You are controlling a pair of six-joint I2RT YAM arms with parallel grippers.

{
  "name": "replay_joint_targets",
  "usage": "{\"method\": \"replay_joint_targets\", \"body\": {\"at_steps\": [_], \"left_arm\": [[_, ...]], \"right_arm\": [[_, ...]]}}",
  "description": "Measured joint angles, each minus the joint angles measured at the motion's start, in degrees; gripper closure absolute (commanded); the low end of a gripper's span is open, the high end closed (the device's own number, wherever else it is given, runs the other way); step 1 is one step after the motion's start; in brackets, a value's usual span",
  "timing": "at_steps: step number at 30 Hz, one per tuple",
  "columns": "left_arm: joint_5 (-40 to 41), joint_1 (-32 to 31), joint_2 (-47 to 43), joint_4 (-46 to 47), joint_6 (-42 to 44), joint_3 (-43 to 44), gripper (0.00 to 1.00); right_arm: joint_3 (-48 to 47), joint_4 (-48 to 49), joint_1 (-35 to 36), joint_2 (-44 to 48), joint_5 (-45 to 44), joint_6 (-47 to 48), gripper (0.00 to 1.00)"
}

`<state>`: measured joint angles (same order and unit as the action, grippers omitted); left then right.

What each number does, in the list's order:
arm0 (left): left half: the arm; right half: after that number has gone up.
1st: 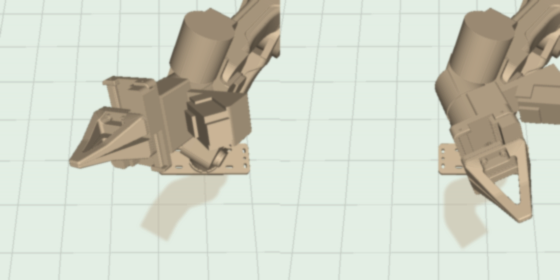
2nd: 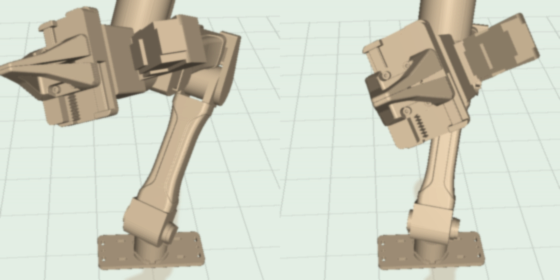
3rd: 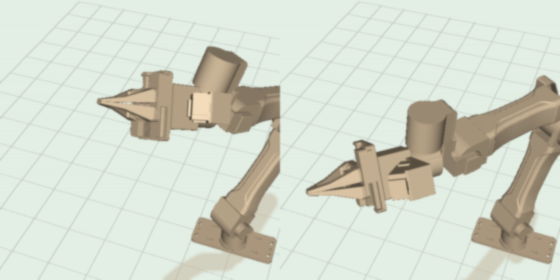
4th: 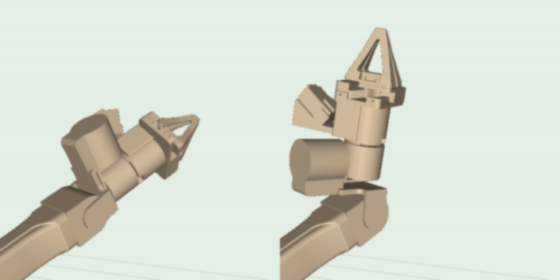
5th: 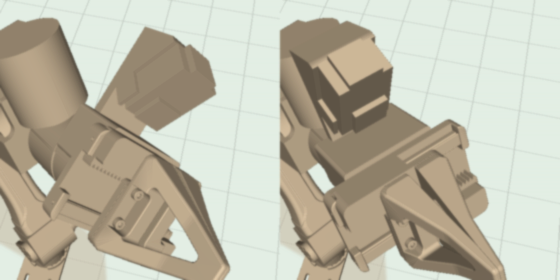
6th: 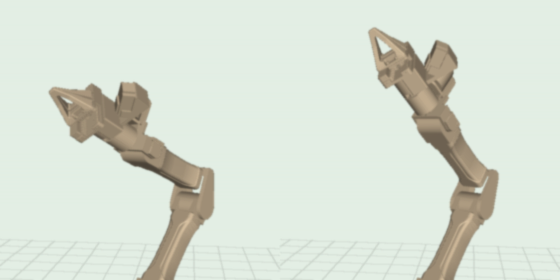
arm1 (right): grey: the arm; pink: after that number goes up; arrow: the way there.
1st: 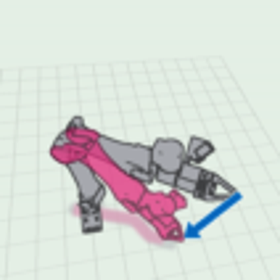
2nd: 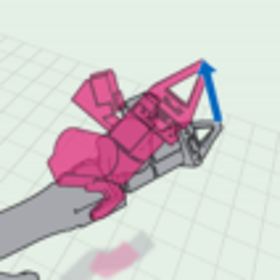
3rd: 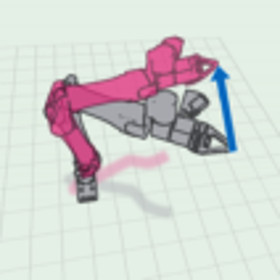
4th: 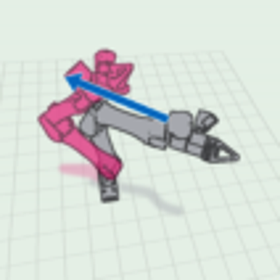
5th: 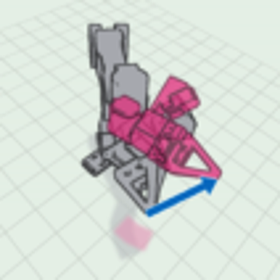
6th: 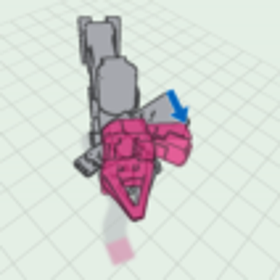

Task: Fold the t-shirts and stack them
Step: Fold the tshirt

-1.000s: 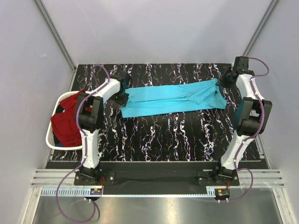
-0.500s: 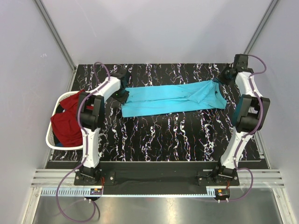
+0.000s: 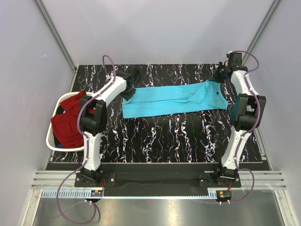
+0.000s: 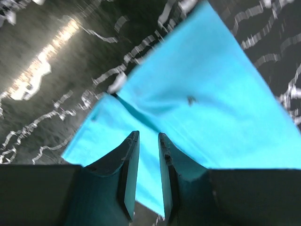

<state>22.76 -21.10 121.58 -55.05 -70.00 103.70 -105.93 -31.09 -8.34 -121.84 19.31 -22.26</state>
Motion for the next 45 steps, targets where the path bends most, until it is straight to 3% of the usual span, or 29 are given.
{"method": "replay_joint_targets", "body": {"at_steps": [32, 37, 38, 41, 45], "left_arm": [[-0.02, -1.07, 4.31, 1.66, 1.95, -4.33, 0.73], [0.02, -1.07, 4.31, 1.77, 1.95, -4.44, 0.73], [0.04, -1.07, 4.31, 1.77, 1.95, -4.48, 0.73], [0.13, -1.07, 4.31, 1.90, 1.95, -4.63, 0.73], [0.61, -1.09, 4.26, 2.29, 1.81, -5.22, 0.73]], "right_arm": [[-11.98, -0.46, 2.67, -10.97, 2.67, 10.95, 0.96], [-12.07, -0.94, 3.06, -12.59, 1.88, 11.52, 0.82], [-12.35, -1.60, 3.10, -12.83, 0.79, 11.34, 0.69], [-14.23, -4.31, 3.15, -13.16, -3.56, 9.68, 0.49], [-15.39, -5.84, 3.15, -12.41, -8.11, 5.57, 0.44]]}}
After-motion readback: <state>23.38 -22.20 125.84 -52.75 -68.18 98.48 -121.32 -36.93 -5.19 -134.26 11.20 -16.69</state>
